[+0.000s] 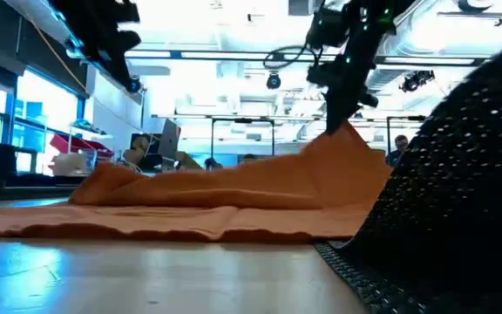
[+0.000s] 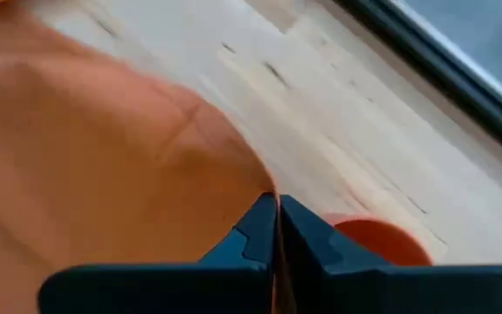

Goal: Set table place
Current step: Fold the orange table napkin

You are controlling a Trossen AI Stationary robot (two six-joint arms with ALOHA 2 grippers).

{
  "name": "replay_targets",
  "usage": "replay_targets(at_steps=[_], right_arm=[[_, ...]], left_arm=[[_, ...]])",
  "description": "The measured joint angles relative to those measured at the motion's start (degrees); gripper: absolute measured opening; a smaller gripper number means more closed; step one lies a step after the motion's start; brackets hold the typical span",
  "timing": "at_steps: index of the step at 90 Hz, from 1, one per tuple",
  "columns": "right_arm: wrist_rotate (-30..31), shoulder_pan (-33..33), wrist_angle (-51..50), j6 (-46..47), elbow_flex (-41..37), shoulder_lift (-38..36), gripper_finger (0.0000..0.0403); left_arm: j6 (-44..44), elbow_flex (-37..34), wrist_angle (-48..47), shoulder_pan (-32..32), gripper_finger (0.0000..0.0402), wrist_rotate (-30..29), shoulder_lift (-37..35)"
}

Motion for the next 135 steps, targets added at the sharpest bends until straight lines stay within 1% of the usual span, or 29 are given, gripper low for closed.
replay_targets(at_steps=[10,14,18,27,38,41,43,47,55,63,68,73,82,92,103,117,126,135], right_arm=[[-3.3,1.1,0.4,-3.4,0.0,0.1,0.0],[-6.4,2.0,0.3,-4.6,0.0,-0.1,0.0],[-10.4,3.3,0.0,-5.7,0.0,-0.4,0.0],[-23.5,7.4,-0.9,-9.1,0.0,-1.0,0.0],[-47.1,14.3,-0.9,-16.4,-0.3,-0.9,0.0],[-51.6,16.5,-0.7,-17.8,-0.6,-1.0,0.0],[-53.0,17.8,-0.9,-18.3,-0.9,-1.0,0.0],[-52.0,20.5,-1.3,-18.3,-1.5,-1.0,0.0],[-43.2,24.2,-1.6,-13.2,-2.8,-0.9,0.0],[-37.4,26.7,-0.6,-7.0,-4.1,-0.9,0.0],[-35.7,27.8,-0.4,-3.4,-4.5,-0.9,0.0],[-35.4,28.7,-0.5,-0.7,-4.7,-0.9,0.0],[-34.5,30.3,-0.4,3.1,-4.7,-0.9,0.0],[-33.5,31.9,-0.2,5.5,-4.7,-0.9,0.0],[-33.5,32.9,0.1,7.5,-4.7,-0.9,0.0],[-33.5,33.2,0.5,9.5,-4.7,-0.9,0.0],[-33.4,33.2,0.6,10.4,-4.7,-0.9,0.0],[-33.5,33.3,0.5,10.9,-4.6,-0.9,0.0]], left_arm=[[0.1,-2.6,3.6,3.9,0.0001,14.5,0.3],[0.1,-3.2,3.7,5.0,0.0001,18.3,0.8],[0.2,-3.8,4.2,5.6,0.0001,20.8,1.1],[1.7,-5.2,7.7,5.9,0.0001,24.8,2.1],[7.0,-6.3,17.6,5.9,0.0001,31.1,4.1],[8.6,-6.5,20.2,5.9,0.0001,33.3,5.0],[9.8,-6.5,21.4,5.8,0.0001,34.3,5.8],[12.4,-6.5,24.6,5.6,0.0001,36.4,7.7],[19.3,-6.5,30.8,4.8,0.0001,40.6,11.6],[26.2,-6.5,34.6,4.2,0.0003,46.9,16.4],[29.6,-6.5,35.5,3.8,0.0008,50.7,19.2],[32.2,-6.5,35.6,3.5,0.0018,52.1,21.8],[35.6,-6.5,35.6,2.9,0.0043,51.0,25.7],[37.9,-5.4,36.2,2.9,0.0076,50.7,28.2],[33.3,-2.9,36.2,3.5,0.0115,46.8,31.4],[30.1,1.3,37.0,6.4,0.0155,42.6,38.1],[30.1,4.1,36.9,7.4,0.0171,39.1,41.9],[30.0,6.3,36.1,8.1,0.0173,35.6,45.3]])
